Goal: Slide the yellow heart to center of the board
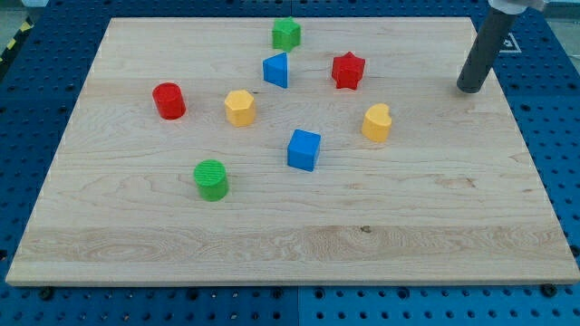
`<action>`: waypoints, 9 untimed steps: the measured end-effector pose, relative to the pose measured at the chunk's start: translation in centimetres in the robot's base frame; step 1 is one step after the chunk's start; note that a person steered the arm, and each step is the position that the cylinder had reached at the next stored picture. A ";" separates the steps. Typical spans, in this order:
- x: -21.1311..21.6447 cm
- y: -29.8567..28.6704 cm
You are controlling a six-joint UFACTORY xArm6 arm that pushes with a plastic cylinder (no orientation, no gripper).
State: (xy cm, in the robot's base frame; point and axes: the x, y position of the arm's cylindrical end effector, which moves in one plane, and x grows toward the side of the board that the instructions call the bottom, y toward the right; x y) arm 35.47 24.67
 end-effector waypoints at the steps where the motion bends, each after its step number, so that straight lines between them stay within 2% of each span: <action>1: 1.0 0.1; 3: 2.7 0.1; 4: 7.9 -0.4; 5: 7.9 -0.6; 7: 8.2 -6.9; 9: 8.2 -9.4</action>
State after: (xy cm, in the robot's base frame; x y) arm 43.68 15.29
